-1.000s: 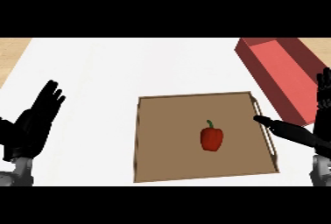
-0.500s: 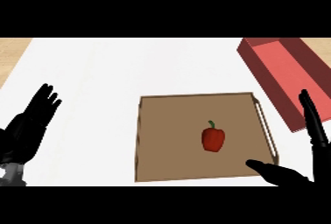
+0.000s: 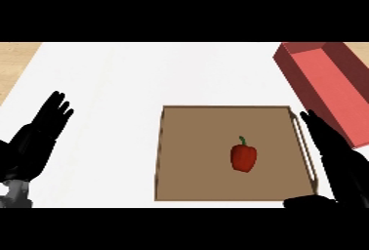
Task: Pick the bell pepper from the tray and place it in the cardboard box
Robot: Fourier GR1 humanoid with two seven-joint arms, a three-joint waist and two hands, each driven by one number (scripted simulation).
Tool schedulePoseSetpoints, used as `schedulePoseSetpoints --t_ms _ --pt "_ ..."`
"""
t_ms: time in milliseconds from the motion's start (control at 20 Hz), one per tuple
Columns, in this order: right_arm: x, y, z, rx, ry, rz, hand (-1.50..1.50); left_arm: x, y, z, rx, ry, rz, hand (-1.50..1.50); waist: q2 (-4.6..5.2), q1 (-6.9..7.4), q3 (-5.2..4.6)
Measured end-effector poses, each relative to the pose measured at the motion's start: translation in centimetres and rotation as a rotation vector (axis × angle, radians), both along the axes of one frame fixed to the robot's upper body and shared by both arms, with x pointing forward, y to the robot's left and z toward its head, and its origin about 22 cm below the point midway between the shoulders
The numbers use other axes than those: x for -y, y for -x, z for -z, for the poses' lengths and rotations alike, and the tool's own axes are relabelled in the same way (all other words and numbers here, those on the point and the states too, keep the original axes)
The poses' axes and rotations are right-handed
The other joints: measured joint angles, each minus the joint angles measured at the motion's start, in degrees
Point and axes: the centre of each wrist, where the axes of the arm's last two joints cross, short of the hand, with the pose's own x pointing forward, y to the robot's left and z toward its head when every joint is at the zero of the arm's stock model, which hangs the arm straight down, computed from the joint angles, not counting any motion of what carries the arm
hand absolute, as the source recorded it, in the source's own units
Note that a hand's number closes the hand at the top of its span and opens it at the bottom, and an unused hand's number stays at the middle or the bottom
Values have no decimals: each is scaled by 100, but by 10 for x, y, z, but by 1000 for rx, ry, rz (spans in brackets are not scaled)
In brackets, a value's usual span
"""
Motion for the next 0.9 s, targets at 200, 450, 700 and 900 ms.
schedulePoseSetpoints --t_ms 200,450,700,900 --pt "-30 -11 -14 -116 28 16 -150 -1 -2 -3 -2 0 4 0 1 28 15" --pt "-58 -27 -17 -196 -17 -9 -150 2 -3 1 -1 3 -2 0 -5 -33 29" --pt "-74 -40 -18 -249 -37 -18 -150 -3 -1 4 0 3 -12 0 -16 -77 35" --pt "-79 -45 -12 -284 -27 -16 -150 -10 2 3 -4 4 -17 0 -24 -107 40"
